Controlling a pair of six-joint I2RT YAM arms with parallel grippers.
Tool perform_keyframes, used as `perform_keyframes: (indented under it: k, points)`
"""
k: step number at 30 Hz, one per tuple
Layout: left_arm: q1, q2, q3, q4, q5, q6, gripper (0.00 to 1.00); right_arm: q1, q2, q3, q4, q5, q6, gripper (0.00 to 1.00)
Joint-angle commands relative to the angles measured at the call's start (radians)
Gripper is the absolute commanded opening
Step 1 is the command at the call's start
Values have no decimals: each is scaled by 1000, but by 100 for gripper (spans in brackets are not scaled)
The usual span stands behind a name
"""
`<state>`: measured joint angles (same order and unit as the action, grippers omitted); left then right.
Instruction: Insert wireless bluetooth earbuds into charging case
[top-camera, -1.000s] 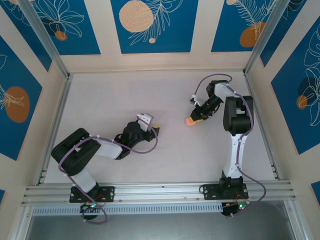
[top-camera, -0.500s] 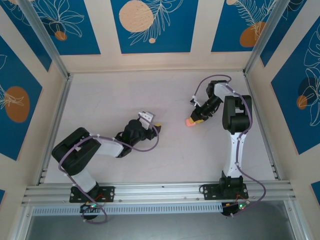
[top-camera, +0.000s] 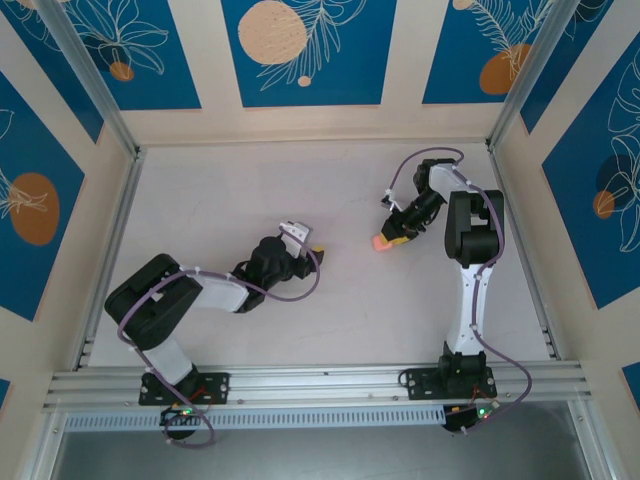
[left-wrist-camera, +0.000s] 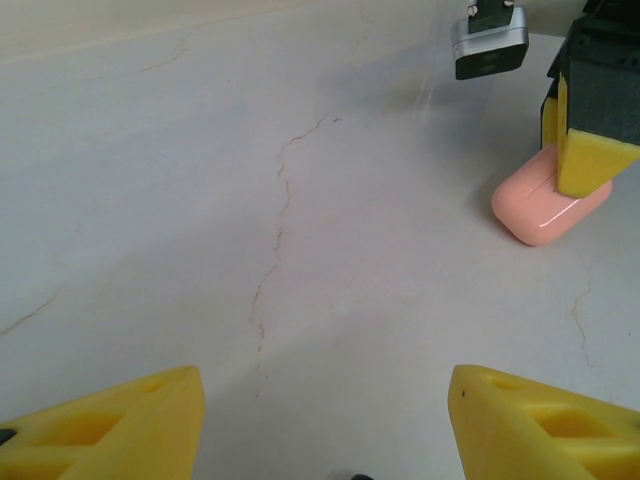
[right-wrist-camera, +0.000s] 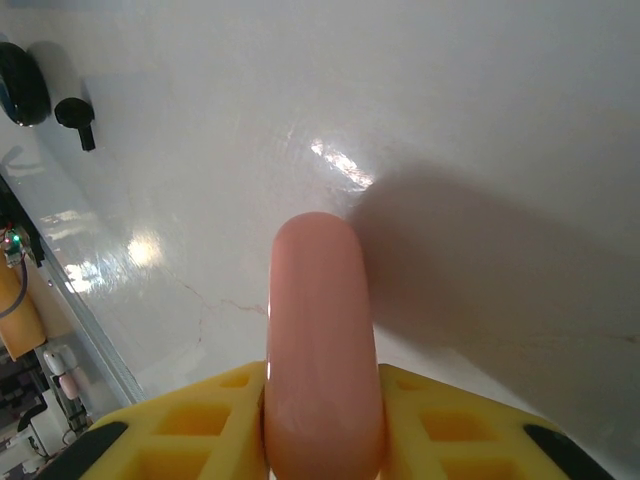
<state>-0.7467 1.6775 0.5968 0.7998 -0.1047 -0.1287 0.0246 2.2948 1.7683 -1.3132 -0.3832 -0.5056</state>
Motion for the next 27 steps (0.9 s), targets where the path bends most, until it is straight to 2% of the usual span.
perform_keyframes:
  k: [1, 8, 16, 19, 23, 27]
  points:
    - [-11, 2, 27, -26, 12, 11, 65, -9, 20, 26, -14, 10, 4, 33]
    - [-11, -36, 50, -123, -14, -4, 65, -21, 14, 34, 0, 39, 32, 38]
    - [-11, -135, 151, -454, -84, -83, 65, -25, -14, 45, 25, 52, 62, 44]
    - [-12, -183, 214, -630, -97, -126, 66, -25, -48, 37, 46, 64, 78, 45]
    - [-11, -222, 358, -975, -114, -196, 67, -25, -115, 18, 81, 87, 97, 45]
    - [-12, -228, 496, -1274, -134, -258, 69, -23, -230, -47, 168, 32, 124, 46]
